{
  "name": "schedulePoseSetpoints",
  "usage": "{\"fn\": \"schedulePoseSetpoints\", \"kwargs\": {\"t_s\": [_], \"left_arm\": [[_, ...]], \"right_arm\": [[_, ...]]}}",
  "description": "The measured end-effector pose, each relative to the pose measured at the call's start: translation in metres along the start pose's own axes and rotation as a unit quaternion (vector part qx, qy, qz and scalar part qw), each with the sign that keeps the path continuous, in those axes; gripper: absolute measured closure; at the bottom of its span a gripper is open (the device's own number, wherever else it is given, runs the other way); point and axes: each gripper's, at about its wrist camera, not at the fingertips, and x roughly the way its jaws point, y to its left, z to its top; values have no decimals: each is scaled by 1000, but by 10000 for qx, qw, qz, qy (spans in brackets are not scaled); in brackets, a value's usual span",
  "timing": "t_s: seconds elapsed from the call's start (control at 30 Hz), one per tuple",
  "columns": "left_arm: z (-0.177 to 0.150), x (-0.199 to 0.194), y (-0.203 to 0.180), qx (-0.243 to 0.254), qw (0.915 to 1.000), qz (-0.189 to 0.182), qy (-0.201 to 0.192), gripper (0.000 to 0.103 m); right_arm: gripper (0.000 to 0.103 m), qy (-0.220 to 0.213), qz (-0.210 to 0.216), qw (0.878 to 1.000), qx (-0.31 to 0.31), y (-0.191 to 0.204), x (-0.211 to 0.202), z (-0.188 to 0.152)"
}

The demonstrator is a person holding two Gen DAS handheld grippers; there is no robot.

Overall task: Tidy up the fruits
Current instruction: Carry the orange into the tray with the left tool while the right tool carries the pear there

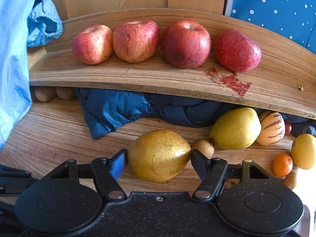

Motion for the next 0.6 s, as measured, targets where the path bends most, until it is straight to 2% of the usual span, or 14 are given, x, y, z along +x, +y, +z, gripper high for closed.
{"fn": "schedulePoseSetpoints", "kwargs": {"t_s": [0.1, 0.27, 0.6], "left_arm": [[0, -3, 0, -18, 9998, 208, -72, 68], [-2, -11, -5, -87, 9992, 349, -196, 68], [-9, -13, -50, 67, 9987, 398, -303, 68]], "right_arm": [[32, -168, 81, 9998, -64, 1, -10, -3], [32, -452, 219, 9987, -100, -3, -33, -9], [32, -836, 153, 9964, -32, -37, -87, -39]]}}
